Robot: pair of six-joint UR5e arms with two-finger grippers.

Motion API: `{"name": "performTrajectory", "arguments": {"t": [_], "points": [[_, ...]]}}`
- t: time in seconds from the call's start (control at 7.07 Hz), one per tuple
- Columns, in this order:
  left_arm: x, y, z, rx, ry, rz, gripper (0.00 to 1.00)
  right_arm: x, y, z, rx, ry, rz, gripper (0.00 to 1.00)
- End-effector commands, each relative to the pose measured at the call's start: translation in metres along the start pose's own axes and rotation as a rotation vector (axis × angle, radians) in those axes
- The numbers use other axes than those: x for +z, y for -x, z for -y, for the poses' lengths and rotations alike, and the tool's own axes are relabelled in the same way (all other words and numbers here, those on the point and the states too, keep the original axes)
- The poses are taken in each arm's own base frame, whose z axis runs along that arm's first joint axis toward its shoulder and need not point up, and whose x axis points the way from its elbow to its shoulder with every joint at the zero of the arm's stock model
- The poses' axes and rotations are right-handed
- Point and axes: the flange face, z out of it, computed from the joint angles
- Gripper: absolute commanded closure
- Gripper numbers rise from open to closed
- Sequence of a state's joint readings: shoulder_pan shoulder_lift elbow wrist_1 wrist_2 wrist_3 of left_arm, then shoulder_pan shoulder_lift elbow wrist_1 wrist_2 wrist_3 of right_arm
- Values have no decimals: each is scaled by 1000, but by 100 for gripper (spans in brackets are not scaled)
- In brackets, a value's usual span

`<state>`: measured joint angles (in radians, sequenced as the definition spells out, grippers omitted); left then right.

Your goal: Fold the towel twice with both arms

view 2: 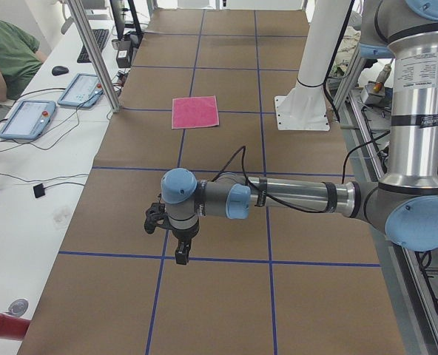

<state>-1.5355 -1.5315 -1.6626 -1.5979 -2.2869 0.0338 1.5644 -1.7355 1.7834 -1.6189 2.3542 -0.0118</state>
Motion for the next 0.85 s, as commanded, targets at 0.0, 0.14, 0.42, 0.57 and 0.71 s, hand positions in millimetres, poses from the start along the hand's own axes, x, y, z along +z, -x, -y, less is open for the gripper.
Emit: {"name": "performTrajectory", "arguments": {"t": [0.0, 0.14, 0.42, 0.57, 0.71], "points": [[-1, -1, 1, 2, -2, 0, 0, 0, 0, 0, -2, -1, 0, 0], [-1, -1, 1, 2, -2, 0, 0, -1, 1, 0, -2, -4, 2, 0], [-4, -3, 7, 4, -8, 0, 0, -5, 6, 8, -14, -14, -3, 0], [-22, -19, 33, 23, -44, -2, 0, -26, 26, 38, -48, -53, -1, 0], [-54, -46, 80, 57, -84, -8, 0, -49, 57, 78, -33, -87, 2, 0]]}}
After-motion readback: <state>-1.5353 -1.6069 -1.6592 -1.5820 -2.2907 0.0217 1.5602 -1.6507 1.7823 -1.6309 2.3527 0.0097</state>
